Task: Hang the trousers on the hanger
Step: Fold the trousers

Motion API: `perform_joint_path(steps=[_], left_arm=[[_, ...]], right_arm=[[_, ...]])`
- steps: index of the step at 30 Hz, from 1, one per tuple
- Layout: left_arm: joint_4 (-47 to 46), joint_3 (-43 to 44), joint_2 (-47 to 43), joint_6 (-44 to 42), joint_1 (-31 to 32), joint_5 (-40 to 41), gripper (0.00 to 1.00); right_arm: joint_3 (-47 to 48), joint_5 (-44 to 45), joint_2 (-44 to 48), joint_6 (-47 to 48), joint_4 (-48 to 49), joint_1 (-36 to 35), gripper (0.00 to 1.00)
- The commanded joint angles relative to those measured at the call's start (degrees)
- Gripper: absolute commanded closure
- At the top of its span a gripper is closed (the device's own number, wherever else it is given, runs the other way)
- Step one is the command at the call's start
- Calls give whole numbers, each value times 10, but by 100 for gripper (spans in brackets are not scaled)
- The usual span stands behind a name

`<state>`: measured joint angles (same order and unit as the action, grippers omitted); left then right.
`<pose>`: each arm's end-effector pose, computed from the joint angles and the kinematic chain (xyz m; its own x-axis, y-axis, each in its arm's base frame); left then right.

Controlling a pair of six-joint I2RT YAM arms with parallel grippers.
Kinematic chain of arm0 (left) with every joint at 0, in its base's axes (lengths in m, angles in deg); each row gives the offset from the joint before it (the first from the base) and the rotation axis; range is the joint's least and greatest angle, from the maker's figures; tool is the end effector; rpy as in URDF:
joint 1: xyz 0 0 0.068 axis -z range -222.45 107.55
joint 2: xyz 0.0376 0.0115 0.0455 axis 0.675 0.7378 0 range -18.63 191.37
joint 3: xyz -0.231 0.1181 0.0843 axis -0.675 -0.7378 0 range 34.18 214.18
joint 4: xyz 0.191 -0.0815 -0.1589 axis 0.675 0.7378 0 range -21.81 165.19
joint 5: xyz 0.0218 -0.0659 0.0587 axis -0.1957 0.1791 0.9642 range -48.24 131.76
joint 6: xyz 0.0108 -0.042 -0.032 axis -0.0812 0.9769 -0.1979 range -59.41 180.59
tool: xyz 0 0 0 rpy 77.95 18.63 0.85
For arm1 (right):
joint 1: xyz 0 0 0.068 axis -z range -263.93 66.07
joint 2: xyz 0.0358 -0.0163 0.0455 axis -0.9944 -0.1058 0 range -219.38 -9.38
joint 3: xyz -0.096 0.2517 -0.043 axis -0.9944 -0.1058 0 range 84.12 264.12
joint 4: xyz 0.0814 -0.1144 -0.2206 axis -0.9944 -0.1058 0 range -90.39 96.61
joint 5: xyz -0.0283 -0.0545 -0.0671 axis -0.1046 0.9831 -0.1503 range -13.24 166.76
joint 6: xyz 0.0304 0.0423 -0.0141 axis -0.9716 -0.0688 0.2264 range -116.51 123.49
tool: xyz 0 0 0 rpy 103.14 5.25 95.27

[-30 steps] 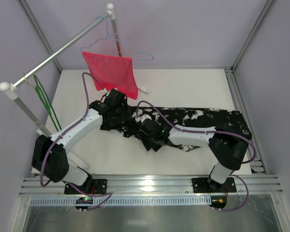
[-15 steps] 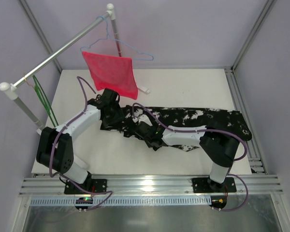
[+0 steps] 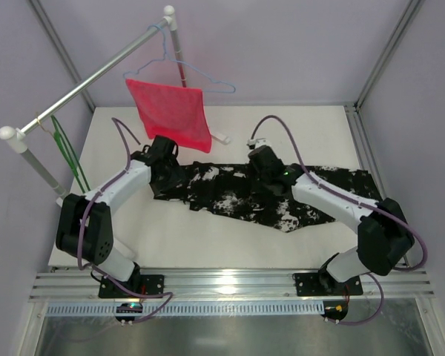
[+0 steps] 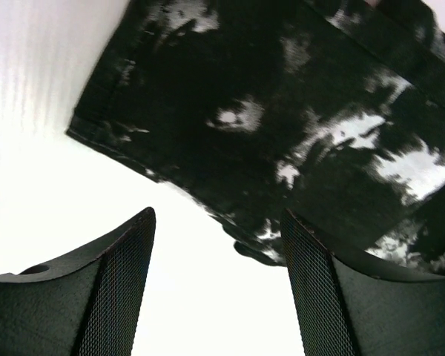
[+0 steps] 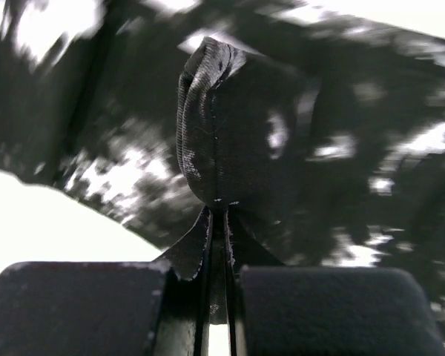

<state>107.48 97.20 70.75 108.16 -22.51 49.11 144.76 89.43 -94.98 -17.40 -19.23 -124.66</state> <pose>0.2914 -0.1010 0.2230 -0.7909 -0.4916 -0.3643 -0.4372 0.8706 -0.2256 0.2445 0.2003 0.2434 -0.7382 -0.1767 -0.6510 -0.2873 0.9555 0.0665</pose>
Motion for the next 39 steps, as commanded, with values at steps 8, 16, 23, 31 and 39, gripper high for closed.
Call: perform_joint_path(steps=[8, 16, 23, 31, 39], left_arm=[[-32, -25, 22, 23, -27, 24, 30], [-50, -48, 37, 86, -30, 57, 30], [-96, -59, 75, 152, -29, 49, 33], [-41, -24, 108, 162, -28, 91, 91], [-2, 61, 52, 105, 30, 157, 100]], right_arm=[[-144, -139, 100, -34, 27, 203, 77], [-157, -130, 172, -61, -9, 210, 44], [-138, -164, 218, -45, -13, 210, 43], [-125, -151, 241, -35, -26, 210, 42], [-130, -156, 234, -42, -14, 210, 42]])
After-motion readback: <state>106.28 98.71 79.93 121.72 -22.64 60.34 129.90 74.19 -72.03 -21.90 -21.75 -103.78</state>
